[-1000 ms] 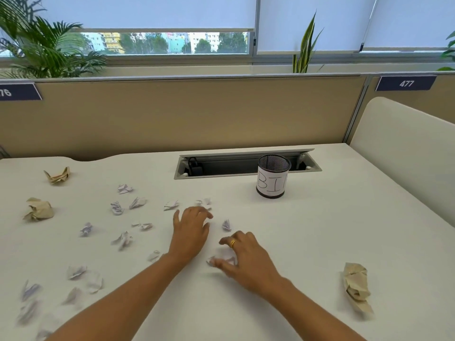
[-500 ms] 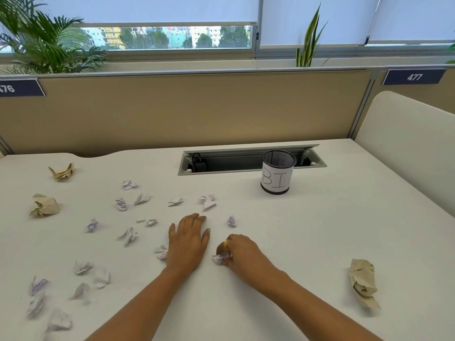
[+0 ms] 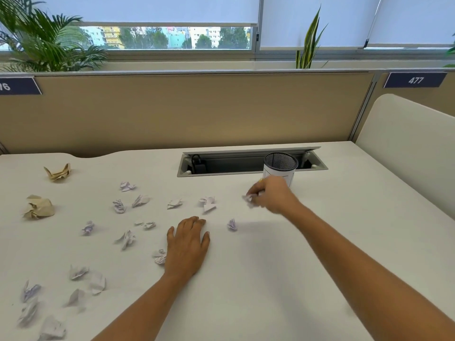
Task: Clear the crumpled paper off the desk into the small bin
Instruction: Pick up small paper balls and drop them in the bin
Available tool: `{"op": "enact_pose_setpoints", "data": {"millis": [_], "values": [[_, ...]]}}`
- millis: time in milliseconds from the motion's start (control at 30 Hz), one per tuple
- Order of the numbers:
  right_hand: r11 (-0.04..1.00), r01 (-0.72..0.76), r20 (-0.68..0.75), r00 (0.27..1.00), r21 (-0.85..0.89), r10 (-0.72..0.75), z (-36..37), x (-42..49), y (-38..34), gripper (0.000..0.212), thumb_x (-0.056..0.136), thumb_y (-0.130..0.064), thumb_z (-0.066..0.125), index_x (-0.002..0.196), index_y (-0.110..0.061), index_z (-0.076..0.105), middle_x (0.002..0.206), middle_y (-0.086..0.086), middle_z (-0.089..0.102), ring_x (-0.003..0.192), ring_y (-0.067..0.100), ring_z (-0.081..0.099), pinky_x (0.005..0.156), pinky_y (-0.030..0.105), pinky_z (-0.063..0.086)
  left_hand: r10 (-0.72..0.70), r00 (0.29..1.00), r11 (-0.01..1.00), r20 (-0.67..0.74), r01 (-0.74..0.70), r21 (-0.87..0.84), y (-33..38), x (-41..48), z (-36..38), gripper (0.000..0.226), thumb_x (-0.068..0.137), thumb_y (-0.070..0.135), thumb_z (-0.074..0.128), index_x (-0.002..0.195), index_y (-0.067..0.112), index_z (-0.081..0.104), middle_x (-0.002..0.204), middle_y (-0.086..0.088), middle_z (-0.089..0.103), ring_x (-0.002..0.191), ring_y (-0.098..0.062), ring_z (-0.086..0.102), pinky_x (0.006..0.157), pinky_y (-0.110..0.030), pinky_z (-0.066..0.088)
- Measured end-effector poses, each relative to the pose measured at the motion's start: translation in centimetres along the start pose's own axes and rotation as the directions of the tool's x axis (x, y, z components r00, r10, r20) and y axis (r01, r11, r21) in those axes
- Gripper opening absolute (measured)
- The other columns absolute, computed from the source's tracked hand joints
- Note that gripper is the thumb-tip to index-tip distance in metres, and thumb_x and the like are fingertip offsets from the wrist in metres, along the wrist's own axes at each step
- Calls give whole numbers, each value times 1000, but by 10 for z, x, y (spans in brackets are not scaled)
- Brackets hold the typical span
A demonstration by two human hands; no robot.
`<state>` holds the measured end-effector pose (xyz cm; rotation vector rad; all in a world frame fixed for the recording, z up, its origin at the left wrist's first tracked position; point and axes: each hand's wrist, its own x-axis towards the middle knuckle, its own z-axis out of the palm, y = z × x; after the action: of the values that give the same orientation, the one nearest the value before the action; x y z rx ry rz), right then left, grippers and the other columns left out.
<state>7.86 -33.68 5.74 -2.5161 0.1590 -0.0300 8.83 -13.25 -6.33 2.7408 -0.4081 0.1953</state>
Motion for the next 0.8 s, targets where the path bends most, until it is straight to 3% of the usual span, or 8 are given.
{"op": "enact_pose_setpoints", "data": {"millis": [100,167,267,433,600,800], "values": [[998,-43,-187,981,43,50,-25,24,2,19,80,-13,70,97,-5,74,65,6,59,58,13,49,47,7,36,3,1000,1000,2,-3,10,0,0,0,40,97,33,36,136,25,41,145,8,38,136,-10,31,116,-40,16],[987,-87,-303,945,135,125,-37,39,7,18,82,-19,69,91,-4,74,69,7,60,68,15,53,63,18,40,3,1000,1000,7,-3,19,0,1,0,40,97,34,35,136,25,40,145,9,37,136,-9,30,116,-39,16],[959,-157,-410,878,236,245,-45,58,18,21,82,-17,69,95,0,73,83,10,61,82,20,56,72,23,41,5,1000,1000,9,-5,26,0,0,1,40,97,34,35,136,25,40,145,8,37,136,-9,30,116,-40,16],[929,-270,-456,814,252,360,-43,80,33,22,84,-11,65,104,-1,68,111,19,66,103,31,62,77,28,46,15,1000,1000,-8,-15,6,1,0,0,40,97,32,38,135,22,43,144,4,41,136,-10,33,115,-42,17],[905,-311,-402,818,290,410,-41,90,40,38,83,-19,69,116,-5,59,125,15,57,115,30,55,98,37,46,16,1000,1000,-6,-16,23,0,1,1,40,97,33,36,136,24,41,144,6,39,136,-9,32,115,-41,17],[957,-145,-543,797,252,264,-31,78,43,20,88,-6,55,105,-2,65,110,16,67,106,28,60,88,27,44,18,1000,1000,-24,-18,1,0,0,2,39,96,31,40,134,21,45,142,3,43,134,-13,35,114,-43,18]]}}
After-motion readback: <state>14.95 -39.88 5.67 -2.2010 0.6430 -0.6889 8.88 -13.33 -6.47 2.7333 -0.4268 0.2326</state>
